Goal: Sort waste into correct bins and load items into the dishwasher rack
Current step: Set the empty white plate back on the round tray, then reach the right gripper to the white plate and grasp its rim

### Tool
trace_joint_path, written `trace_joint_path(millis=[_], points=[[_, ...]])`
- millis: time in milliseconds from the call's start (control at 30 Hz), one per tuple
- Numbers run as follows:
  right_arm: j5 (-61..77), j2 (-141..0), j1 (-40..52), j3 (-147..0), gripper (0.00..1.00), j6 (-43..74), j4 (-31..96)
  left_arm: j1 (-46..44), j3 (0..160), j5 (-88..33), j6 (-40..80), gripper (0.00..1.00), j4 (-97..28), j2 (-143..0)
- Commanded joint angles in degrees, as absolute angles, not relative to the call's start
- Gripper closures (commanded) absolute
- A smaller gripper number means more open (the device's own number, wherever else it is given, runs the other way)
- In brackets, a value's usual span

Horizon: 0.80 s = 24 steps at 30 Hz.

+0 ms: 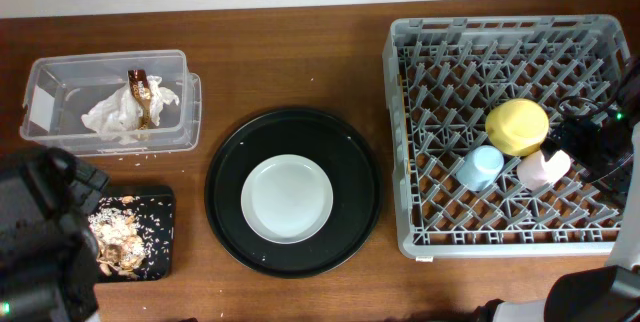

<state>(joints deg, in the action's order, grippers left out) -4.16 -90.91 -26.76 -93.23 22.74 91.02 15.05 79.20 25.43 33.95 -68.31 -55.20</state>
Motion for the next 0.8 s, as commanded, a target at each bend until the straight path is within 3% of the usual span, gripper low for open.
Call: trace_joint_path(millis=[0, 100, 167, 200, 267, 333, 400, 467, 533, 633, 767], points=[[-4.3, -90.6, -27.0, -93.2, 0.01, 23.5, 91.0, 15.6, 79.5, 23.9, 35.1, 0.01, -71.5, -59.0], [-2.9, -90.6, -27.0, -93.2, 0.01, 23.5, 84.7, 15.6, 79.5, 23.1, 35.1, 0.01, -73.0, -62.4], [17.9, -90.4, -27.0, -93.2, 0.01, 20.1, 88.7, 15.6, 79.5, 23.1, 35.1, 0.01, -73.0, -64.5], [26.3, -90.0, -26.3, -93.2, 0.01, 11.9, 88.7, 15.6, 79.5, 23.1, 35.1, 0.01, -73.0, -65.2], [28.7, -87.4, -22.2, -93.2, 0.01, 8.2, 88.2, 15.6, 79.5, 23.1, 35.1, 0.01, -73.0, -66.0], [26.7, -82.0, -14.3, -93.2, 0.01, 7.7, 85.3, 15.6, 79.5, 23.1, 35.1, 0.01, -73.0, -66.0], [21.6, -76.6, 0.1, -93.2, 0.01, 8.5, 81.2, 15.6, 79.5, 23.1, 35.1, 0.01, -73.0, -66.1], [6.4, -77.7, 17.8, -93.2, 0.01, 23.0, 80.3, 15.6, 79.5, 23.1, 35.1, 0.01, -73.0, -66.1], [-1.5, -83.8, 35.9, -93.2, 0.01, 28.2, 76.7, 15.6, 79.5, 23.1, 35.1, 0.01, -73.0, -66.0], [-1.8, -97.4, 47.5, -93.2, 0.0, 28.2, 68.4, 15.6, 79.5, 23.1, 35.1, 0.01, -73.0, -66.1], [-2.0, -113.3, 49.0, -93.2, 0.03, 30.3, 60.9, 15.6, 79.5, 23.1, 35.1, 0.01, -73.0, -66.1]])
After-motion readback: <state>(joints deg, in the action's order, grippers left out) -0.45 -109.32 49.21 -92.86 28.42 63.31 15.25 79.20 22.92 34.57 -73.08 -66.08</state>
